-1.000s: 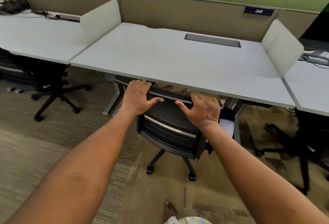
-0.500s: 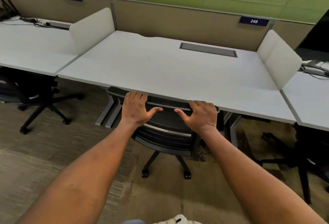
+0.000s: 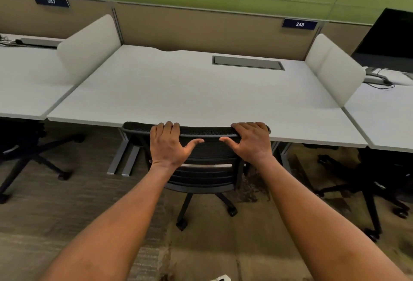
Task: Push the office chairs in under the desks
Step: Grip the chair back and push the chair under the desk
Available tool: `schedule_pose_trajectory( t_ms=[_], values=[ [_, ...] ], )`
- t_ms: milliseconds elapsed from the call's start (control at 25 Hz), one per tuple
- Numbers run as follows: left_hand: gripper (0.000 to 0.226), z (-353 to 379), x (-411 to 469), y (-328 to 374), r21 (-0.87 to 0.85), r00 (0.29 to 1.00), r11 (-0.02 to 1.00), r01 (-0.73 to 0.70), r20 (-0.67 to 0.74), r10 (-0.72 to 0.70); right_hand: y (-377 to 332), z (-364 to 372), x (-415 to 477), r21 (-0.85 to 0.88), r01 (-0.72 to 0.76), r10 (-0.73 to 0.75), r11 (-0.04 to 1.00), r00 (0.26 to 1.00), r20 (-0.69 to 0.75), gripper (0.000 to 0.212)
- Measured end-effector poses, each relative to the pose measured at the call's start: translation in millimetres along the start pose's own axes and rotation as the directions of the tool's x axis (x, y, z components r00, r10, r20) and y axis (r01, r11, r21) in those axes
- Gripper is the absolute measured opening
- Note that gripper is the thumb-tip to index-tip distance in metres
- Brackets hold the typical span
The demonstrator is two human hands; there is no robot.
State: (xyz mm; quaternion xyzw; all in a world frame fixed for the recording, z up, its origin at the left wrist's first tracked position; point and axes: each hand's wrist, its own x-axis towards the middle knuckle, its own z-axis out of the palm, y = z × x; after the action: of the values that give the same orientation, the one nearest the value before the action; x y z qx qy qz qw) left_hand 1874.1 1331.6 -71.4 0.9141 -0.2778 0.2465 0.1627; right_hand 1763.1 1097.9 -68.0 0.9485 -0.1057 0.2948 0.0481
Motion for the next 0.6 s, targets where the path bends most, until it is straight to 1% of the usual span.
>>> schedule_pose_trajectory(
  t_ms=[120, 320, 480, 600],
  values=[
    [0.08, 5.4, 10.3, -8.0, -0.051, 0.999, 0.999, -0.001, -0.037, -0.001, -3.0, 7.3, 9.7, -0.008, -0.014, 0.014, 1.0, 1.0, -0.006, 0.069],
    [0.077, 14.6, 32.8, -25.2, -0.133, 0.999, 0.99, -0.039, -0.012, 0.038, -11.9, 18.4, 26.0, -0.015, -0.039, 0.039, 0.999, 0.999, -0.015, 0.07],
    [0.074, 19.8, 44.9, -32.4, -0.154, 0.998, 0.987, -0.05, 0.025, 0.054, -16.0, 23.0, 33.3, -0.021, -0.061, 0.06, 0.998, 0.998, -0.011, 0.072],
    [0.073, 21.8, 48.4, -38.7, -0.15, 0.998, 0.987, -0.063, 0.006, 0.065, -19.8, 26.9, 37.4, -0.026, -0.066, 0.066, 0.998, 0.998, -0.004, 0.072]
  ],
)
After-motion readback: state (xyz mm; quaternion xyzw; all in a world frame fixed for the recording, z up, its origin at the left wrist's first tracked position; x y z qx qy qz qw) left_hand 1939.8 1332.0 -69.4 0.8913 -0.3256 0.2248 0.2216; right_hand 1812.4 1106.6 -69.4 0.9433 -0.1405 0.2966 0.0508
